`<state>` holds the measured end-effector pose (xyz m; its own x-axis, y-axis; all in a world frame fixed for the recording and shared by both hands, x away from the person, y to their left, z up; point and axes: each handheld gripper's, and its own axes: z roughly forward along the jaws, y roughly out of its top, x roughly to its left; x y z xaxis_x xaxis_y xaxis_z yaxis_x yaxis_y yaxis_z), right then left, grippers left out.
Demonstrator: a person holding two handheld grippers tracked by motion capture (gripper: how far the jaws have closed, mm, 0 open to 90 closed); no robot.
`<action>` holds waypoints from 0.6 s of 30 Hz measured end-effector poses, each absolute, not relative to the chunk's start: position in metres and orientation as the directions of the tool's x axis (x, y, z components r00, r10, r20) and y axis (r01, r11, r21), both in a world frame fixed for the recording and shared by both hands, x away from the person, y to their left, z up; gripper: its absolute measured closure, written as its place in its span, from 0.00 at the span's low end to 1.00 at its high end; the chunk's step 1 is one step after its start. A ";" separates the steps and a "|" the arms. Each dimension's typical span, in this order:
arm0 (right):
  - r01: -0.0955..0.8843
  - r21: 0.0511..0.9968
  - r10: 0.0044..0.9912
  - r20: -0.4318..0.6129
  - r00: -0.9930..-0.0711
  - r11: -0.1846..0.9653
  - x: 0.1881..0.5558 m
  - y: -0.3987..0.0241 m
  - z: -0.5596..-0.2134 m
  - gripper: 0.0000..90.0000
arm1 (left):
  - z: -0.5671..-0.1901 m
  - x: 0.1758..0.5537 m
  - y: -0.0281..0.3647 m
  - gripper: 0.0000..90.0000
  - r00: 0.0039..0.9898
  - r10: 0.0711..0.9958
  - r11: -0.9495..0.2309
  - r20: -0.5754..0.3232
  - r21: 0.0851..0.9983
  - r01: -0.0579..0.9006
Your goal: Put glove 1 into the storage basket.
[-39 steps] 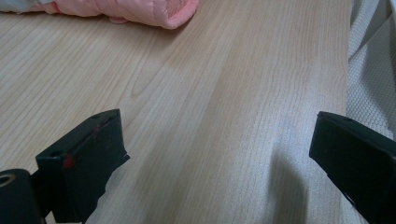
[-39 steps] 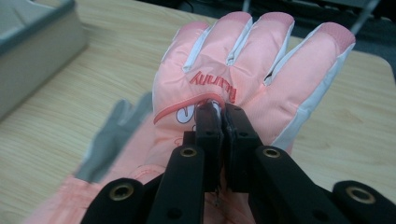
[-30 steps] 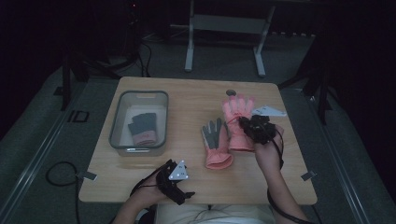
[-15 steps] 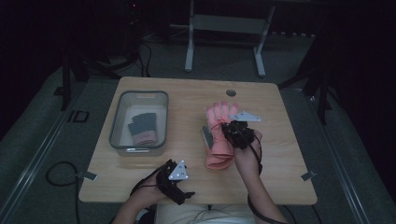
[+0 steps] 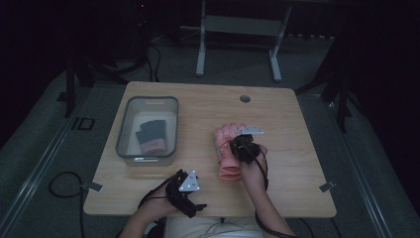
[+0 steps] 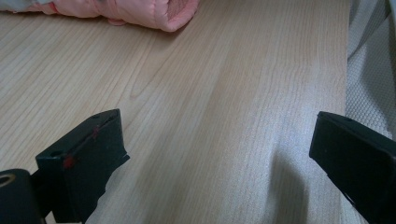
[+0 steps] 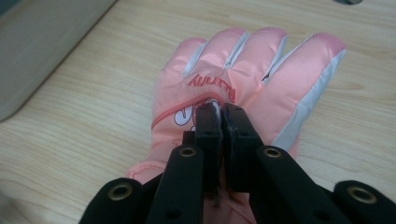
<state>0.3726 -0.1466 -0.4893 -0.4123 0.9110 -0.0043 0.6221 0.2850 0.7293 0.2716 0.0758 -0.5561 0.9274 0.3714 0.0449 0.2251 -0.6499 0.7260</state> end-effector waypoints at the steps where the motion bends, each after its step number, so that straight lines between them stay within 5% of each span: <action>1: 0.621 0.728 0.911 -0.010 -0.413 0.290 0.373 -0.145 -0.491 0.95 | -0.556 0.271 0.076 0.03 0.928 0.371 -0.650 0.045 0.726 0.225; 10: 0.625 0.717 0.903 -0.016 -0.429 0.309 0.377 -0.140 -0.494 0.87 | -0.556 0.272 0.076 0.03 0.928 0.369 -0.656 0.050 0.721 0.222; 11: 0.613 0.732 0.894 0.011 -0.448 0.299 0.375 -0.142 -0.486 0.75 | -0.556 0.271 0.076 0.03 0.928 0.370 -0.649 0.043 0.727 0.226; 18: 0.568 0.766 0.870 0.023 -0.493 0.301 0.367 -0.150 -0.467 0.59 | -0.556 0.272 0.076 0.03 0.929 0.369 -0.649 0.039 0.726 0.228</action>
<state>0.3670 -0.1500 -0.4667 -0.4927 0.8699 0.0233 0.5678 0.3011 0.7661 0.2717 0.0762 -0.5562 0.9286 0.3691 0.0388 0.2275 -0.6487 0.7262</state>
